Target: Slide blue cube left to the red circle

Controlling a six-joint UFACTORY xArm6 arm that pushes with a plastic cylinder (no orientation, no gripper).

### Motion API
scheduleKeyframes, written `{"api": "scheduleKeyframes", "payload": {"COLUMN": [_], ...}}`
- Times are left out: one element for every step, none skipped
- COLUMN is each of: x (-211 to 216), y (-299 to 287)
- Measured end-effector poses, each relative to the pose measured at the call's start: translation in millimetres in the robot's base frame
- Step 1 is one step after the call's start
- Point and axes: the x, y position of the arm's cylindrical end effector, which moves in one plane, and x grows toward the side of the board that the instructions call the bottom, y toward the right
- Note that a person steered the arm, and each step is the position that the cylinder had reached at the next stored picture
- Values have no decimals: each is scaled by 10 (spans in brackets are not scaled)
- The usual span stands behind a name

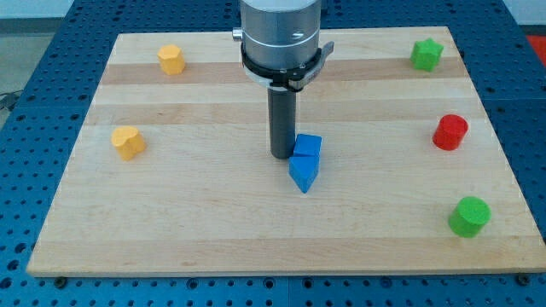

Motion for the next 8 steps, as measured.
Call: {"api": "scheduleKeyframes", "payload": {"x": [-77, -44, 89, 170, 122, -41, -136, -173], "y": [-267, -271, -209, 44, 249, 615, 973, 1092]}}
